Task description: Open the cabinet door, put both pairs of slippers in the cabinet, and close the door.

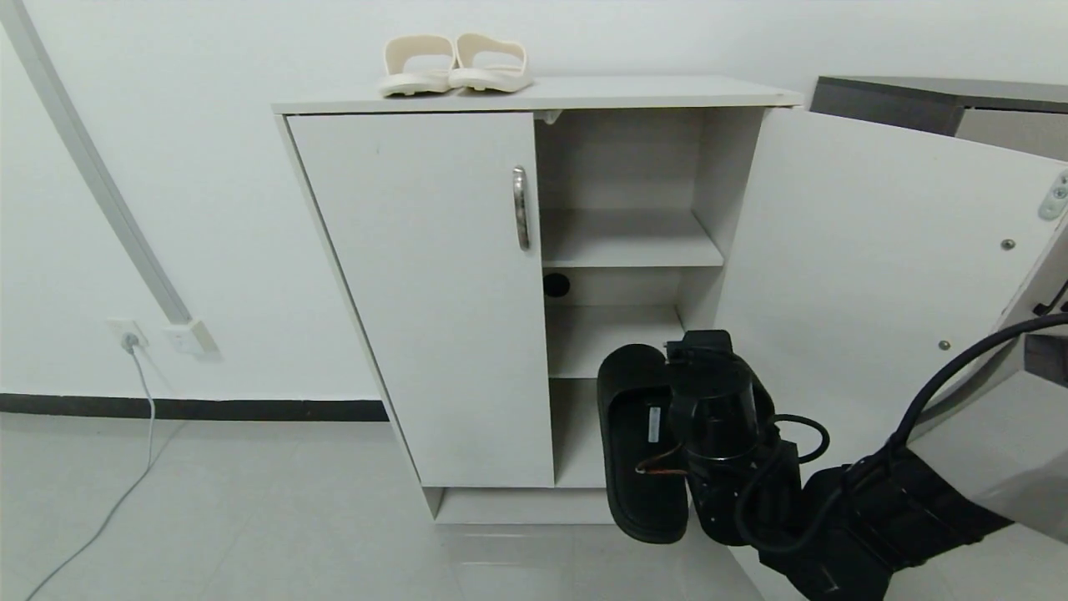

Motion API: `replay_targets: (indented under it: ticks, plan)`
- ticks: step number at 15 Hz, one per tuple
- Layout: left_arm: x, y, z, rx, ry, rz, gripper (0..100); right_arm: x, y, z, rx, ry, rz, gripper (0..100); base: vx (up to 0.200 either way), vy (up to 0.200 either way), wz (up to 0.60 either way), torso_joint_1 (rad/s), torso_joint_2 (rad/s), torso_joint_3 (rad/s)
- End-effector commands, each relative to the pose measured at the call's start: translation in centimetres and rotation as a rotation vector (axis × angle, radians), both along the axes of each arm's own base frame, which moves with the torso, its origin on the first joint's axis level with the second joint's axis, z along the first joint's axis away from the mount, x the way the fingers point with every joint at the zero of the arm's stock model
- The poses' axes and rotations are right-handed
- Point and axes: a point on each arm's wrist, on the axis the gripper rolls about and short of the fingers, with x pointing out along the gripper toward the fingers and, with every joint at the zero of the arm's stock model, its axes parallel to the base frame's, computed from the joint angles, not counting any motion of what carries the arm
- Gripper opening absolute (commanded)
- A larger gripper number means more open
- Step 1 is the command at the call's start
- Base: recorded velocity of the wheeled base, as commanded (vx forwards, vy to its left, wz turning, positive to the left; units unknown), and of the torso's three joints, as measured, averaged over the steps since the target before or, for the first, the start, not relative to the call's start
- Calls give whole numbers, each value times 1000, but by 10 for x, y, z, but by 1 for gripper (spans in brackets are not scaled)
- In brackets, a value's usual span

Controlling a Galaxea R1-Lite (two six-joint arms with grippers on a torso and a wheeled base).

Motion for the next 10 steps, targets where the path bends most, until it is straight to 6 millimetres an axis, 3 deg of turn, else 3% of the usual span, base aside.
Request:
replay_targets:
  ticks: [1, 7, 10]
  plan:
    - [0, 0, 0, -1, 2, 0, 0, 3, 5, -11, -13, 19, 20, 0, 0, 0, 0, 0, 0, 0]
    - [0, 0, 0, 0, 2, 0, 0, 21, 15, -25, -10, 34, 43, 0, 0, 0, 0, 0, 0, 0]
    - [0, 0, 0, 0, 2, 0, 0, 21, 15, -26, -10, 35, 46, 0, 0, 0, 0, 5, 1, -144]
